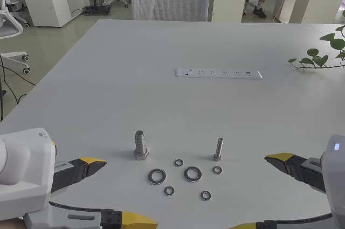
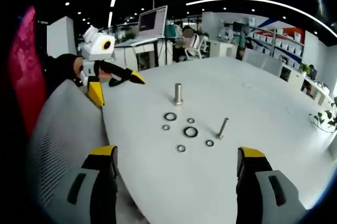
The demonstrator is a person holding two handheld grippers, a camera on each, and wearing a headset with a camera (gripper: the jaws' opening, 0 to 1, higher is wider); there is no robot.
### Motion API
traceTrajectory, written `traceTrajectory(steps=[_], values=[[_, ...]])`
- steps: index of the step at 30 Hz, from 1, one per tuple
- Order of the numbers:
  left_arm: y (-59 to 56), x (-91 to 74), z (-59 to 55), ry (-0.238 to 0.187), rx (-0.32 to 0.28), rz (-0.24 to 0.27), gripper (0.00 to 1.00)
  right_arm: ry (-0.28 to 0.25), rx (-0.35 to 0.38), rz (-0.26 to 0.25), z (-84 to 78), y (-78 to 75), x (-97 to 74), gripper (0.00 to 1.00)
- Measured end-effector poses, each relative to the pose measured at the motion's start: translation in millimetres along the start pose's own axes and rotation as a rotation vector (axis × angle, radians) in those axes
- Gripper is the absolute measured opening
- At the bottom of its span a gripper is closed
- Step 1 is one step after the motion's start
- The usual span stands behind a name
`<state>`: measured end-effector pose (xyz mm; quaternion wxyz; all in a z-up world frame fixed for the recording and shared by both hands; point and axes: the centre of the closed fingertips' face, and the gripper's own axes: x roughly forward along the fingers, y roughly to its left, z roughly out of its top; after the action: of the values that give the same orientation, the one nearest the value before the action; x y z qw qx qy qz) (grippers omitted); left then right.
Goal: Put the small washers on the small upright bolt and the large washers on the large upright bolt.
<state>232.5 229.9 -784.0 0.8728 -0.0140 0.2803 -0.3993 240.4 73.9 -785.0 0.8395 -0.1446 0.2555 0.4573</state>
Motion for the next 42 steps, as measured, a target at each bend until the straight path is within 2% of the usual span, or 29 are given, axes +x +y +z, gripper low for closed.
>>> traceTrajectory(steps=[42], values=[[-2.7,0.8,-2.1,0.013,0.008,-0.011,0.96,0.018,-0.014,0.007,-2.8,2.3,1.0,0.93]])
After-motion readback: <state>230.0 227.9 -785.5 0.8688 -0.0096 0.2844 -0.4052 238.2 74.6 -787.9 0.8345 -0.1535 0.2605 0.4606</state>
